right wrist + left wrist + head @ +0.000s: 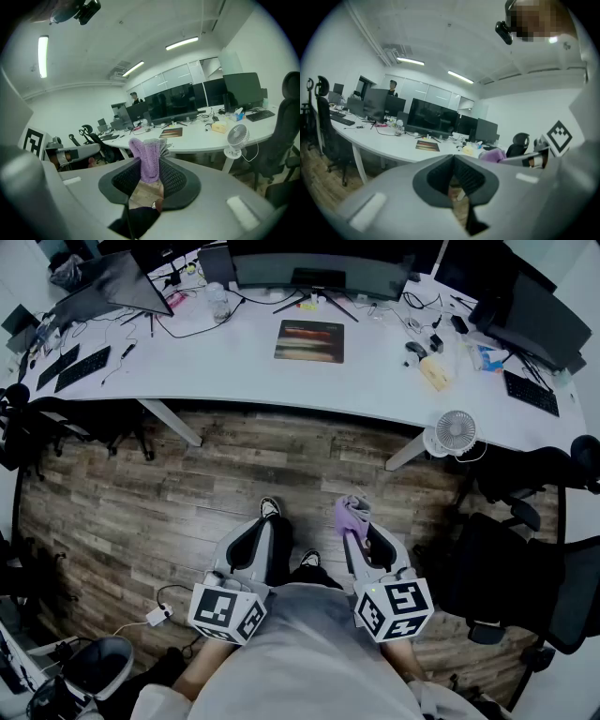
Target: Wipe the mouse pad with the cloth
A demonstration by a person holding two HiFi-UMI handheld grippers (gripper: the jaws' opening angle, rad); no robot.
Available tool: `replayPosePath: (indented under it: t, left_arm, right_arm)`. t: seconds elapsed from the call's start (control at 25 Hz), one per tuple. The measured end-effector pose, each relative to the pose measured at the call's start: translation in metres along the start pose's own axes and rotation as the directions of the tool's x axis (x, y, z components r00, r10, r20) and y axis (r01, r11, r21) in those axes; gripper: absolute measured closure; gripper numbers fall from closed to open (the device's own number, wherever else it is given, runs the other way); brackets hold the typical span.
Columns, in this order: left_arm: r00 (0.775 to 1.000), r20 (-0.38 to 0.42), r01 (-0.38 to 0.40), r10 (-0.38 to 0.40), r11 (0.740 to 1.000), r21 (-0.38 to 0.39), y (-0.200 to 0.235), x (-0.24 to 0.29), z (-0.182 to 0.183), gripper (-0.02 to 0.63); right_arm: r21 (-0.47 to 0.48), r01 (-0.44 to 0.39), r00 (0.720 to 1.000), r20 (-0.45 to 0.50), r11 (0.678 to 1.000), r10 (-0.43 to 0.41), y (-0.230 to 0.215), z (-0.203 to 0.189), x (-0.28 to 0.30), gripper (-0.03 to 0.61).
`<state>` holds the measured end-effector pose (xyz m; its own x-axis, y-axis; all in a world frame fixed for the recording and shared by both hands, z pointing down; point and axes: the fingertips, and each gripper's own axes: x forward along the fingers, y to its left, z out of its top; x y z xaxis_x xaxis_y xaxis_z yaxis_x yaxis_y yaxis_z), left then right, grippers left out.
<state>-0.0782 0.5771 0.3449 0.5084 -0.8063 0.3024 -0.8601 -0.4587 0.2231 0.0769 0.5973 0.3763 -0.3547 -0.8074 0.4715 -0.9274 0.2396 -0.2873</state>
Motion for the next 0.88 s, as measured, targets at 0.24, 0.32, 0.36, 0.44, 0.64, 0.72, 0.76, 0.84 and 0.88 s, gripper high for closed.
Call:
replayPosePath:
  t: [0.24,0.32,0.36,0.44,0.64,0.72,0.76,0.84,0.88]
  left_arm:
    - [0.999,0.041,0.006,-0.005,1.0,-0.006,0.02,0.037,0.013,0.614]
    - [0.999,0.037,0.013,-0.012,1.0,-0.015,0.029,0.052,0.016,0.614]
    - [0.999,0.035,0.016,-0.015,1.0,-0.018,0.035,0.06,0.02,0.614]
    - [0.999,0.032,0.022,-0.021,0.999,-0.024,0.047,0.076,0.027,0.614]
    - [0.999,0.022,0.039,-0.038,0.999,-0.033,0.082,0.111,0.047,0.614]
    - [0.999,0.02,0.048,-0.047,0.998,-0.042,0.099,0.124,0.057,0.614]
    - [0.998,0.02,0.053,-0.052,0.998,-0.045,0.107,0.132,0.063,0.614]
    - [0.998,0.023,0.067,-0.066,0.997,-0.047,0.122,0.145,0.076,0.614]
    - [0.997,0.025,0.074,-0.073,0.996,-0.047,0.13,0.151,0.082,0.614]
  right_arm:
    - [-0.006,0.016,1.0,0.004,1.0,-0.016,-0.013,0.014,0.034,0.463]
    - [0.0,0.028,1.0,-0.001,1.0,-0.028,-0.017,0.02,0.046,0.463]
    - [0.006,0.032,0.999,-0.001,0.999,-0.032,-0.018,0.025,0.053,0.463]
    - [0.03,0.029,1.0,0.004,0.999,-0.029,-0.02,0.038,0.069,0.46]
    - [0.076,-0.007,1.0,0.015,0.997,0.006,-0.015,0.073,0.115,0.448]
    - [0.07,-0.005,1.0,0.007,0.998,0.005,-0.011,0.087,0.135,0.448]
    - [0.068,-0.004,1.0,0.006,0.998,0.004,-0.009,0.095,0.146,0.448]
    - [0.068,-0.004,1.0,0.005,0.998,0.004,-0.005,0.11,0.166,0.448]
    - [0.068,-0.004,1.0,0.005,0.998,0.004,-0.002,0.118,0.175,0.448]
